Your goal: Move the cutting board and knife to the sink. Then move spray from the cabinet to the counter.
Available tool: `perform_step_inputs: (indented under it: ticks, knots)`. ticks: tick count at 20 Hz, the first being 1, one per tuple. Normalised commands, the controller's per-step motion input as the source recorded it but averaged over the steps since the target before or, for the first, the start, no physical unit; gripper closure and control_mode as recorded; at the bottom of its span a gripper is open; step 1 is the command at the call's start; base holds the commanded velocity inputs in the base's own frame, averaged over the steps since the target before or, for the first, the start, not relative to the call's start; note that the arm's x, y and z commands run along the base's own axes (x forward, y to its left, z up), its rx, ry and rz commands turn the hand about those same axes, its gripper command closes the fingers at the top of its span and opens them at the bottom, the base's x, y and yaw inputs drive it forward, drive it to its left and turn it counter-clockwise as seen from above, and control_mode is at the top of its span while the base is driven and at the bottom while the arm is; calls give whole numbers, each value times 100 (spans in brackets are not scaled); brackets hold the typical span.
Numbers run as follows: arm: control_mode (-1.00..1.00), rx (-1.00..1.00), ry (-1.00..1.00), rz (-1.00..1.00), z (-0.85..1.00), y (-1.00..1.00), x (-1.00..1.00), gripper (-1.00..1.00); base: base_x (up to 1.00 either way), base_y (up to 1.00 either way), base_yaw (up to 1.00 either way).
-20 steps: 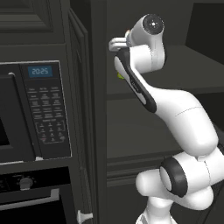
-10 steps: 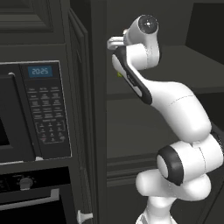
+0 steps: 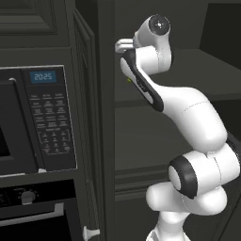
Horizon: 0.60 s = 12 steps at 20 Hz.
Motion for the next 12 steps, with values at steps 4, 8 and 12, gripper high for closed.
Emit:
perform_step_inputs:
  ticks: [4, 8, 12]
  knots:
    - [-100, 0, -32, 0, 26, 0, -28, 100, 0, 0, 0]
    - [-100, 0, -21, 0, 19, 0, -26, 100, 0, 0, 0]
    - [-100, 0, -1, 0, 0, 0, -7, 100, 0, 0, 0]
